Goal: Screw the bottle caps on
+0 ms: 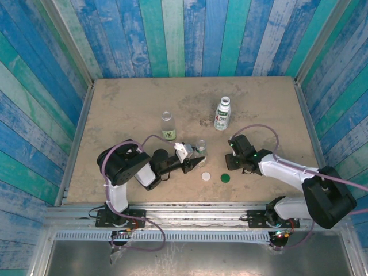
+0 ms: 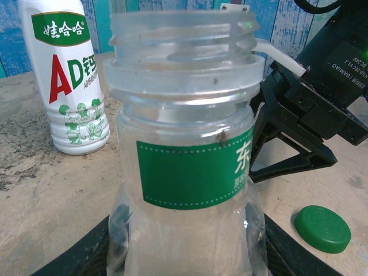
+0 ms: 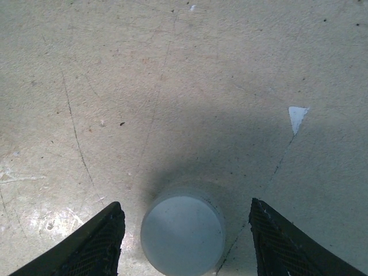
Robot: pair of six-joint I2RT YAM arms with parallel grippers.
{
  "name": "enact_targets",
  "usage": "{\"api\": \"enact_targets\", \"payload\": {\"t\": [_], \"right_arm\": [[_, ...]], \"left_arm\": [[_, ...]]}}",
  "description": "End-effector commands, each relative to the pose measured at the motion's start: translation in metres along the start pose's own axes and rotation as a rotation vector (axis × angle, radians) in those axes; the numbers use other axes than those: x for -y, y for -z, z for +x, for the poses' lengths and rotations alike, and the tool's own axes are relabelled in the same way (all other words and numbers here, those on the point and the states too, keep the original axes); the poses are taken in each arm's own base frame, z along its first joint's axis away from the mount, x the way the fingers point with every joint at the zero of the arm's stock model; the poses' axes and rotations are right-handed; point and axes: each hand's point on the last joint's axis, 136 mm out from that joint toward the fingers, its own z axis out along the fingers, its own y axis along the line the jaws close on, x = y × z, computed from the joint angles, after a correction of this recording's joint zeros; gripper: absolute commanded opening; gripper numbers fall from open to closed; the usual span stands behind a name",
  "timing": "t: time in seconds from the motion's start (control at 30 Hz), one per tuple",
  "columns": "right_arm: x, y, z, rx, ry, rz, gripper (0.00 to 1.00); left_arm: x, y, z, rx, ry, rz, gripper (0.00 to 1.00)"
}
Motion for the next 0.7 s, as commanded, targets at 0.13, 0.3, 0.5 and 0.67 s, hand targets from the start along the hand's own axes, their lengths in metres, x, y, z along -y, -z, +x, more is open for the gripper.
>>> {"api": "enact_targets", "payload": {"t": [0.13, 0.3, 0.5, 0.67], "right_arm": [[-0.0031, -0.0033, 0.0027, -0.020, 0.013, -0.017, 0.54], [-0.0005, -0.0052, 0.0067, -0.039, 0.015, -0.004, 0.48], [-0.0013, -0.0078, 0.0113, -0.060, 0.017, -0.008, 0.42], [-0.0017, -0.0039, 0.0079, -0.047, 0.015, -0.011, 0.39]], "left_arm": [[0.0001, 0.0008, 0.0091, -0.051, -0.008, -0.006, 0.00], [-0.0012, 0.0015, 0.0092, -0.049, -0.013, -0.016, 0.00], [-0.0040, 0.0024, 0.0109, -0.052, -0.012, -0.034, 0.00], [-0.0037, 0.0021, 0.0103, -0.051, -0.015, -0.031, 0.00]]}}
